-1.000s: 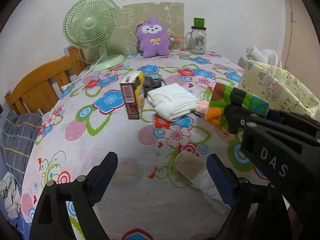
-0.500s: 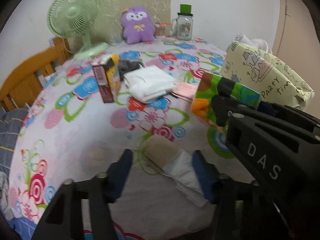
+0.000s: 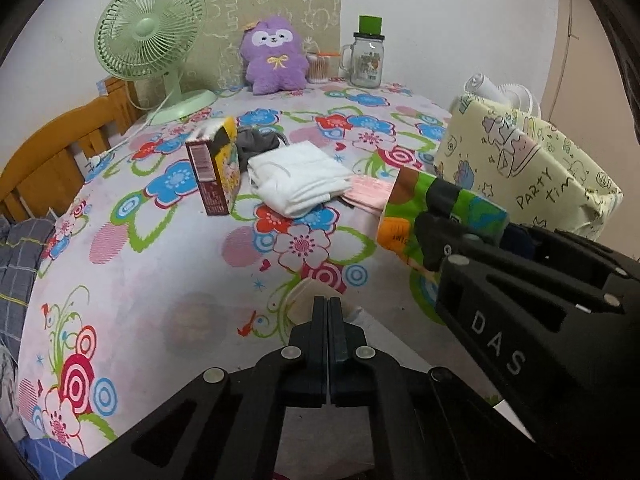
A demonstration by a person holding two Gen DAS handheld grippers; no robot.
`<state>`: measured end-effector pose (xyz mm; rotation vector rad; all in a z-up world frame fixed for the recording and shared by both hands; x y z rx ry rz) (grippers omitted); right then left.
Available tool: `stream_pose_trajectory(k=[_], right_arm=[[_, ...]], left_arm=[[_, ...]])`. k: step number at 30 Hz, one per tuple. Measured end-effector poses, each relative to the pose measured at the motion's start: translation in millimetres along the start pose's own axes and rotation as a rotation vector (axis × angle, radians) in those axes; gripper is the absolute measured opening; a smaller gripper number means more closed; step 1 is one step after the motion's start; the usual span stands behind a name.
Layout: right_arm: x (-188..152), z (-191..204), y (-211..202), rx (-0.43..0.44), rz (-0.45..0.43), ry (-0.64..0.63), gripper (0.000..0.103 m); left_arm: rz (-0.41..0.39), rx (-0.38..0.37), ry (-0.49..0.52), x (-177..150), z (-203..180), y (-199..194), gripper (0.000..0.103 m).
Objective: Organize soft objects
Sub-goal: 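Grasp the white rolled cloth with the left gripper while the right gripper holds the green pack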
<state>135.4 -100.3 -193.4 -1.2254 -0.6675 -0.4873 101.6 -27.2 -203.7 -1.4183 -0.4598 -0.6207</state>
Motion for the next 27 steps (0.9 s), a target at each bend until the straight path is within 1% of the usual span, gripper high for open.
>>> stream_pose_trajectory(k=[5, 6, 7, 8, 9, 10, 12, 16, 20, 23, 25, 26, 27], right_arm=[[1.2, 0.5, -2.6, -0.004, -0.003, 0.0, 0.029], [1.3, -0.1, -3.1, -0.005, -0.004, 0.002, 0.029], [1.6, -0.6, -3.7, -0.005, -0.004, 0.002, 0.029], [1.9, -1.0, -4.3, -0.006, -0.005, 0.001, 0.029], [1.9, -1.2, -5.0, -0.005, -0.004, -0.001, 0.029], [1.9, -1.5, -5.6, -0.004, -0.003, -0.004, 0.029], [1.9, -2.1, -7.6, -0.006, -0.005, -0.012, 0.029], [-0.4, -3.1, -9.6, 0.001, 0.002, -0.03, 0.029], [-4.6, -7.2, -8.3, 0.005, 0.017, -0.045, 0.029], [-8.9, -11.9, -4.9, 0.002, 0.03, -0.047, 0.029], [-11.8, -15.3, -2.2, 0.003, 0.04, -0.039, 0.029], [-13.3, -17.3, -1.0, 0.005, 0.045, -0.034, 0.029], [-13.6, -18.6, -0.8, 0.008, 0.042, -0.028, 0.029]], left_arm=[[-0.018, 0.005, -0.002, 4.9, 3.3, -4.6, 0.0], [-0.016, 0.004, -0.004, 4.8, 3.7, -4.4, 0.01], [-0.011, -0.002, 0.0, 4.0, 2.9, -3.9, 0.024], [-0.006, -0.008, -0.005, 3.3, 2.5, -3.9, 0.051], [-0.006, -0.014, -0.012, 3.5, 2.1, -3.9, 0.065], [-0.002, -0.027, -0.014, 2.8, 0.6, -4.9, 0.068], [-0.016, -0.025, -0.019, 3.1, -0.5, -8.0, 0.077], [-0.02, -0.015, -0.022, 1.5, -4.1, -10.8, 0.08], [0.004, -0.007, -0.016, -3.4, -11.5, -6.2, 0.084], [0.014, -0.005, -0.021, -6.2, -14.8, -4.0, 0.085], [0.028, -0.004, -0.024, -8.4, -17.5, -0.9, 0.082], [0.037, -0.006, -0.025, -9.7, -18.9, 0.8, 0.079], [0.052, -0.01, -0.026, -11.6, -20.4, 3.5, 0.072]])
Point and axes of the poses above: each gripper's, at about its wrist camera, not at the fingertips, and y roughly the way its jaws point, z to its left, x to its top, the point moved 9 cm from there along y, roughly the way its jaws point, and after that the axes turned 10 degrees about x, right-handed, at the moved point
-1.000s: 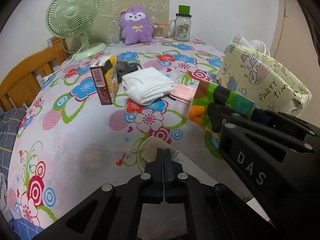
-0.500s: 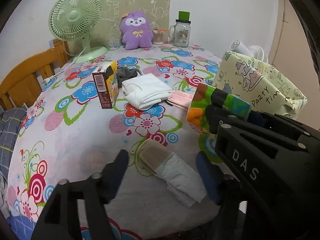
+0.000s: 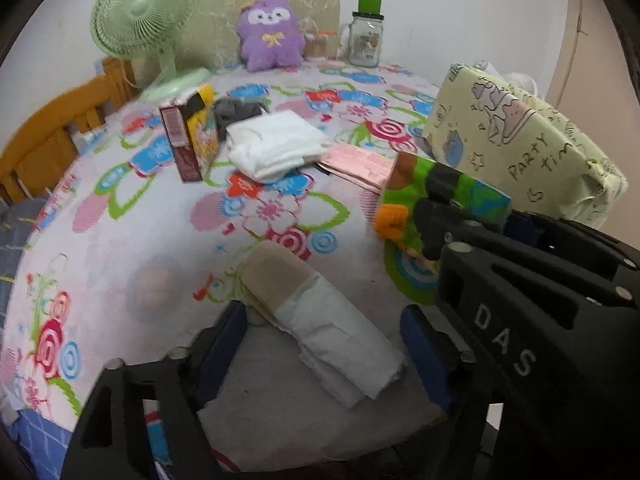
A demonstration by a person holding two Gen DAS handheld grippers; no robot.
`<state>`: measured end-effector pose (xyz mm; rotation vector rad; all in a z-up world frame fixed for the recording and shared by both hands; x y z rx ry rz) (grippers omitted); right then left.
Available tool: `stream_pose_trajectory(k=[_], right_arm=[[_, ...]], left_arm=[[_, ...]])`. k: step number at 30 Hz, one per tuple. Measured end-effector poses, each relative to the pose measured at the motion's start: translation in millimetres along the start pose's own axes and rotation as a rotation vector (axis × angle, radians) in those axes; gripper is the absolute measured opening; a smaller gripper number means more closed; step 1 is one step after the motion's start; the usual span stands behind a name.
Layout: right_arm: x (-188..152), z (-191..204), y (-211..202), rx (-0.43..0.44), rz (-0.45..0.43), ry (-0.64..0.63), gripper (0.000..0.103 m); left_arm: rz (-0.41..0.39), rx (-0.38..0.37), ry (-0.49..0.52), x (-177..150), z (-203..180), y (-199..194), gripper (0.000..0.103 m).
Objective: Organize soft objects
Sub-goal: 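Grasp the white rolled cloth with the left gripper while the right gripper holds the green pack, then carry the white roll and green tissue pack toward the birthday box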
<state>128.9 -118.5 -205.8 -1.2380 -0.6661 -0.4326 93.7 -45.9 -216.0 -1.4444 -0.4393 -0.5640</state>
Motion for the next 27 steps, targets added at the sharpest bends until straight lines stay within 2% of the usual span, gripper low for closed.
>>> stream_pose_trajectory(k=[1, 2, 3, 4, 6, 9, 19, 27], right_arm=[[0.3, -0.1, 0.0, 0.001, -0.001, 0.002, 0.029], [0.6, 0.2, 0.0, 0.003, -0.001, 0.002, 0.029], [0.7, 0.8, 0.0, 0.004, -0.002, 0.001, 0.029], [0.5, 2.5, 0.7, 0.008, -0.001, -0.001, 0.029], [0.6, 4.0, 1.5, 0.011, -0.001, -0.001, 0.029], [1.4, 6.4, 2.5, 0.015, 0.0, 0.001, 0.029], [11.6, 13.2, -3.1, 0.022, -0.019, 0.006, 0.029], [34.3, 19.3, -21.4, 0.027, -0.068, -0.002, 0.029]], left_arm=[[0.013, 0.001, 0.0, -1.8, -0.7, 2.6, 0.069], [0.003, 0.02, 0.003, -1.4, -0.2, 2.8, 0.06], [0.003, 0.036, 0.006, -1.3, 0.6, 3.3, 0.042], [-0.002, 0.038, 0.008, -0.8, 0.8, 3.2, 0.036], [-0.012, 0.037, 0.003, 0.2, 1.8, 2.2, 0.026], [-0.01, 0.028, 0.0, 1.2, 3.3, 1.2, 0.019], [-0.03, 0.034, 0.008, 9.2, 6.9, -5.1, 0.016], [-0.076, 0.04, 0.002, 28.1, 13.6, -22.5, 0.016]])
Point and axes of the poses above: each gripper's, at about its wrist camera, not at the fingertips, and y roughly the way its jaws point, z to its left, x to its top, the point moved 9 cm from there along y, roughly the way its jaws point, and after that the axes turned 10 degrees about x, right-handed, at the moved point
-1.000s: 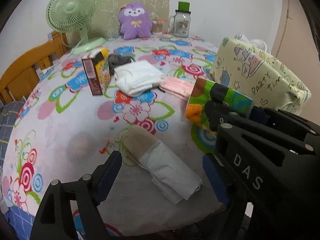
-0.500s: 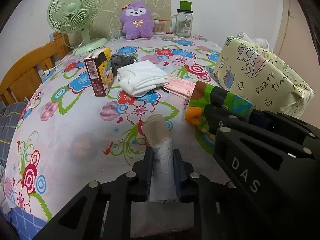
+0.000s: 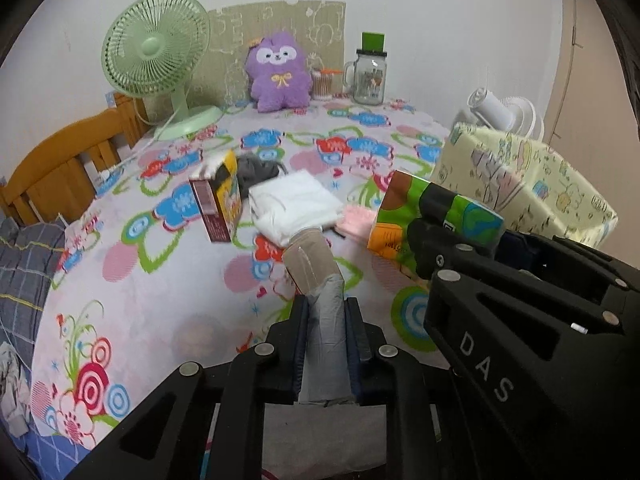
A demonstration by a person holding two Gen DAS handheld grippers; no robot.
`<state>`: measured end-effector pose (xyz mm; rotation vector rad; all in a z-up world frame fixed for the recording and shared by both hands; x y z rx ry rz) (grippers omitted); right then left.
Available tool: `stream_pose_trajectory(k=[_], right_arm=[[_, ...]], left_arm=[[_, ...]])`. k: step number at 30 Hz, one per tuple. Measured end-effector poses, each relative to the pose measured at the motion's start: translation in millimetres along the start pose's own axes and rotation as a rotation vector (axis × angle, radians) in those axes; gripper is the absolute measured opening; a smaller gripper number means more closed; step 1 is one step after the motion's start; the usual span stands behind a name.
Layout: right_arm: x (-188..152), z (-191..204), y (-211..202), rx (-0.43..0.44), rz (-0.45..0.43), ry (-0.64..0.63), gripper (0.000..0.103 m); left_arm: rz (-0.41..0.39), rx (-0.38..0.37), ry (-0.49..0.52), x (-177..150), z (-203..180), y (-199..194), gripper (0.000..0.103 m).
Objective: Organize soft objects
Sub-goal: 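Carry the white roll and green tissue pack toward the birthday box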
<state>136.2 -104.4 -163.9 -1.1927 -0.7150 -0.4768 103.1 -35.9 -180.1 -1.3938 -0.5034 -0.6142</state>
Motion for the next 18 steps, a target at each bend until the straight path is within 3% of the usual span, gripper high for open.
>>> stream_pose_trajectory(k=[18], right_arm=[[49.9, -23.2, -47.0, -0.022, -0.095, 0.01, 0.029]], left_arm=[[-0.113, -0.013, 0.025, 57.4, -20.2, -39.5, 0.016]])
Point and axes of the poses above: each gripper's, at about its wrist camera, not at the fingertips, and y roughly the way its jaws point, z to its left, x to its top, the point moved 9 cm from there along y, roughly the way its jaws point, and after that the axes turned 10 degrees about x, right-handed, at the moved point
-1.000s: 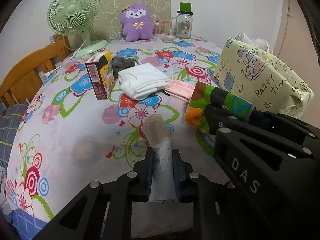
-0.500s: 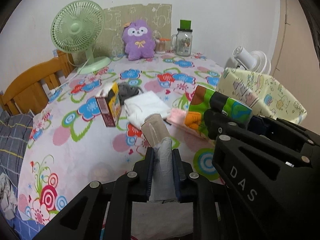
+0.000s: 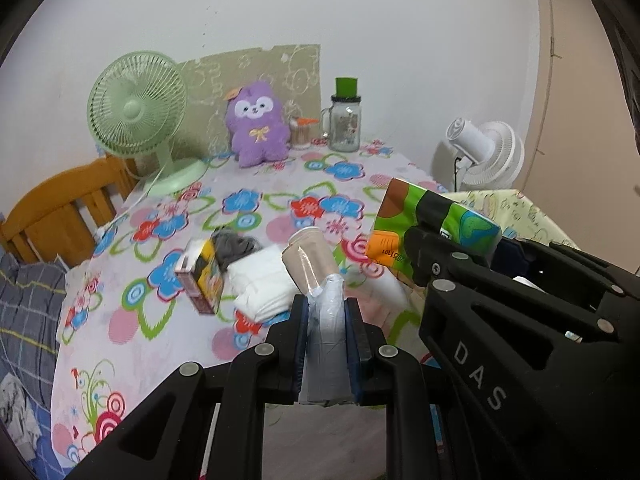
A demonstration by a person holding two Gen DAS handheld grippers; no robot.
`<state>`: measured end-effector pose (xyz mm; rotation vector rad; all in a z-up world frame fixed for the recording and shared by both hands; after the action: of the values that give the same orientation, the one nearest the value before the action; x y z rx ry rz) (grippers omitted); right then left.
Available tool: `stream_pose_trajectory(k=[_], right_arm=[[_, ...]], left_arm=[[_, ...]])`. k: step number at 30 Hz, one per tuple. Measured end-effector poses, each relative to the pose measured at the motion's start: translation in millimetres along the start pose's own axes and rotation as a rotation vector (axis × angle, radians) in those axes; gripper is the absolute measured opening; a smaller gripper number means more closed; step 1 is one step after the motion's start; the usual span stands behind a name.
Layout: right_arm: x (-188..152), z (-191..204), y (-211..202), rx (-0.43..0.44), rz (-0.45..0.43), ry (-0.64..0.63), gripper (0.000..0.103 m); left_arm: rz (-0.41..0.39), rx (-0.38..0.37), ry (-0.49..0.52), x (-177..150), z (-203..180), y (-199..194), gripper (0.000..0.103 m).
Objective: Organize soft objects
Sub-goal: 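Carry the white roll and green tissue pack toward the birthday box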
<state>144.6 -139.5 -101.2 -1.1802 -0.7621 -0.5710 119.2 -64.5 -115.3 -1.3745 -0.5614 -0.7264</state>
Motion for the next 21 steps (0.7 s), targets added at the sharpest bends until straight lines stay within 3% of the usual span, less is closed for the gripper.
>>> stream_pose_trajectory(k=[21], right_arm=[[33.7, -85.4, -37.0, -0.059, -0.075, 0.067, 0.029]], left_arm=[[-0.095, -0.046, 0.079, 54.5, -77.7, -14.8, 0.016]])
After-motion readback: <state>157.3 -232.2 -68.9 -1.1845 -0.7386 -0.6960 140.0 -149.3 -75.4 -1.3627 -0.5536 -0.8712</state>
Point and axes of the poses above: each gripper's, at about its wrist camera, not at the fingertips, and y roughly the way its jaws point, z to its left, x to its top, the point moved 9 cm from there along y, roughly the way its jaws point, and after that the axes turned 10 degrees about x, right-handed, at the moved point
